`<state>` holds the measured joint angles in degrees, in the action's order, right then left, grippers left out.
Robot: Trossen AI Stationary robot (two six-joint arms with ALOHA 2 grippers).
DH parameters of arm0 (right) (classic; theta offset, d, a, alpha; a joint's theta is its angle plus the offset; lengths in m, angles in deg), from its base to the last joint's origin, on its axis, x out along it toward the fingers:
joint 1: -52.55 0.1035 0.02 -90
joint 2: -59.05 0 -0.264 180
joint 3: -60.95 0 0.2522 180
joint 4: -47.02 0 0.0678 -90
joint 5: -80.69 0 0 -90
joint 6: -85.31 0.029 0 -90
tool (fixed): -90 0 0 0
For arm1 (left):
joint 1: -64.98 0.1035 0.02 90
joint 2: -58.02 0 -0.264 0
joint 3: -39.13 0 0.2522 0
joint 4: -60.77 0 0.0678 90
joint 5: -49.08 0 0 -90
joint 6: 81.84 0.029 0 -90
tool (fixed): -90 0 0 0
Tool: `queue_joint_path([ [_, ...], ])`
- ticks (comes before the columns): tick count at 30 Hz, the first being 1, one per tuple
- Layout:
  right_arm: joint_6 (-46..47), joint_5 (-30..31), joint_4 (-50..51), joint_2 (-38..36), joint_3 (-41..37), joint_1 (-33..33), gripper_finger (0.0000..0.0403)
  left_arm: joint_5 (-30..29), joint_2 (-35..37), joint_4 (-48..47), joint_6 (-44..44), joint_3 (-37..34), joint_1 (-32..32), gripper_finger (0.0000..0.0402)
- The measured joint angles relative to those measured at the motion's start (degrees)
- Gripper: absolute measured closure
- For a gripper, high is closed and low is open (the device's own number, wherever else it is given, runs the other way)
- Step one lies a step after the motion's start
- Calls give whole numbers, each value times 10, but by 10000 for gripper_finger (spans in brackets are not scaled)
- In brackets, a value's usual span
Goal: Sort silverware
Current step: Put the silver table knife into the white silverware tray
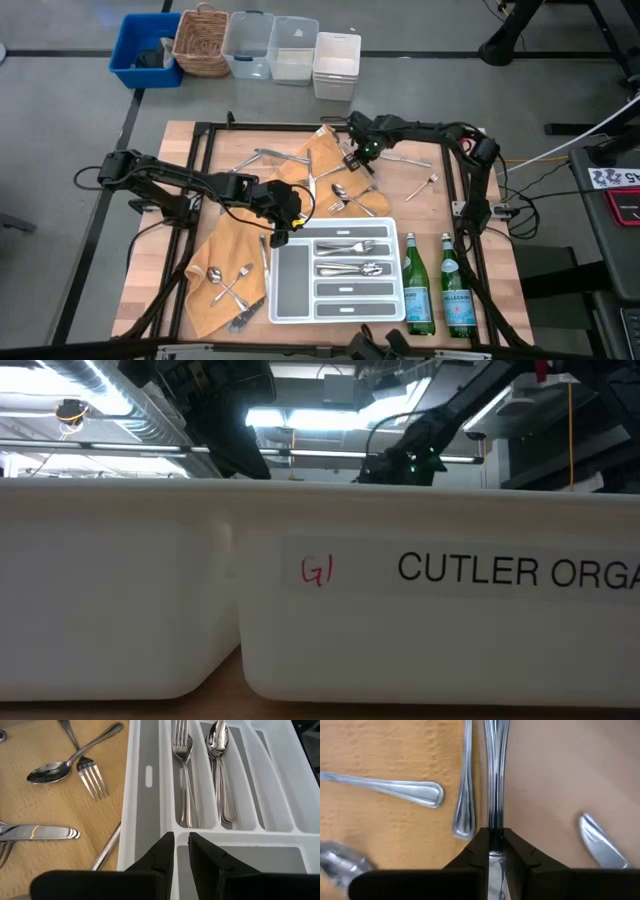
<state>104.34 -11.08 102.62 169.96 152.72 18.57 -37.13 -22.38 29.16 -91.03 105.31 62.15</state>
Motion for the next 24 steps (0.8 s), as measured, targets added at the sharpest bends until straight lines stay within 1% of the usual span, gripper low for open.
queue_joint_path([
  [3,-13,-9,30,0,29,-1,365,0,0,0,0,0,0,355],
  [8,-15,-43,81,0,81,-1,365,0,0,0,0,0,0,355],
  [11,-20,-91,108,0,114,-1,365,0,0,-1,0,0,0,355],
  [15,-28,-187,155,0,155,3,365,0,7,-20,0,0,0,355],
  [17,-28,-224,176,-1,174,10,365,0,17,-41,0,0,0,355],
  [20,-28,-260,210,-1,198,35,365,0,35,-79,0,0,0,355],
  [24,-28,-274,239,-1,215,87,365,0,62,-124,-7,0,0,355],
])
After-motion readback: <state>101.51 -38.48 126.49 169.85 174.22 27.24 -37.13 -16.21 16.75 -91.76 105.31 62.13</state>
